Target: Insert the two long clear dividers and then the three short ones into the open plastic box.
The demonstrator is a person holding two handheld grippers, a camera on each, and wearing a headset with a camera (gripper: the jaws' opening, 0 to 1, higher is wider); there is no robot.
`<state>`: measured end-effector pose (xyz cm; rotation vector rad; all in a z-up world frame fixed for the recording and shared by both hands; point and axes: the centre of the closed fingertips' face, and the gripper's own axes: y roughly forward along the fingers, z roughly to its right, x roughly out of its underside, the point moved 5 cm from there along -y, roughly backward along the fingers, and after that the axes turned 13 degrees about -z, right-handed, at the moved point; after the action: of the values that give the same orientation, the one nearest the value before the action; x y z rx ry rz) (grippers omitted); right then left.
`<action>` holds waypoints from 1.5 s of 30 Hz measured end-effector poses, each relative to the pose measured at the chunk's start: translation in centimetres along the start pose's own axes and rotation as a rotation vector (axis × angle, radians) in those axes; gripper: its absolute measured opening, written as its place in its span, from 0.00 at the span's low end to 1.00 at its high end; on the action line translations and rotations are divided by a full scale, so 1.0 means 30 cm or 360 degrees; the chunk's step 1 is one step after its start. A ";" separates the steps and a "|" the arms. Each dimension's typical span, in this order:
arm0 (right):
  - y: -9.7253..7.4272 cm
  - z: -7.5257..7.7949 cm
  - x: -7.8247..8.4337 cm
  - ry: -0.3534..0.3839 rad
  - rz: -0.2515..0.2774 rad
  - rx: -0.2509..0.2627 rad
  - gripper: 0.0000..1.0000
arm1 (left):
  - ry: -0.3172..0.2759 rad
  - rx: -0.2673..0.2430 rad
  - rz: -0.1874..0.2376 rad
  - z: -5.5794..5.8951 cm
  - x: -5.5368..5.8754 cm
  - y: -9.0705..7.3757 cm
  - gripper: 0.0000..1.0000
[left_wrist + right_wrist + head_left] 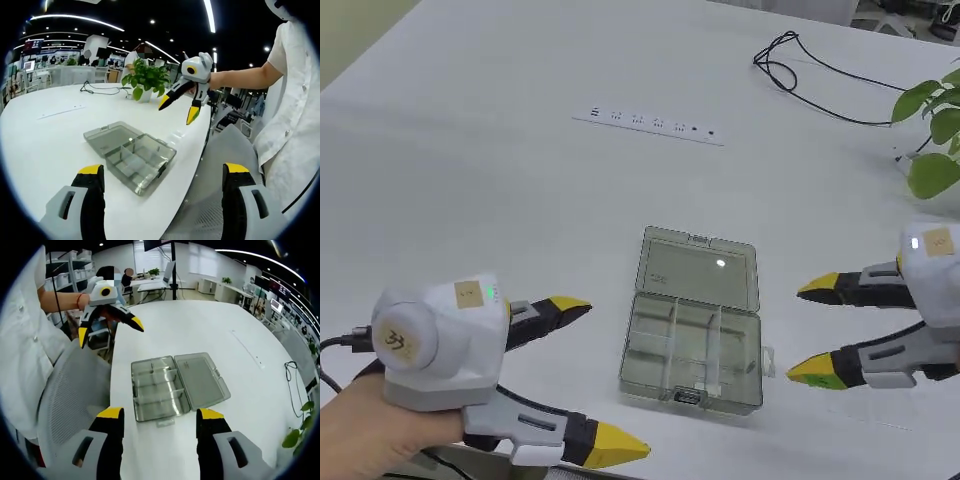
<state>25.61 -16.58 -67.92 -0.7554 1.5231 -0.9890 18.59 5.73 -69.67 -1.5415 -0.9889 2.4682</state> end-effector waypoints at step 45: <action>0.202 0.079 0.453 -0.0247 -0.0680 -0.0041 0.44 | -0.0079 -0.0018 -0.0020 -0.026 0.018 0.002 1.00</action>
<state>25.78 -26.23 -79.50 -1.1801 1.2662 -1.1924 18.98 6.26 -70.36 -1.4796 -1.0186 2.5081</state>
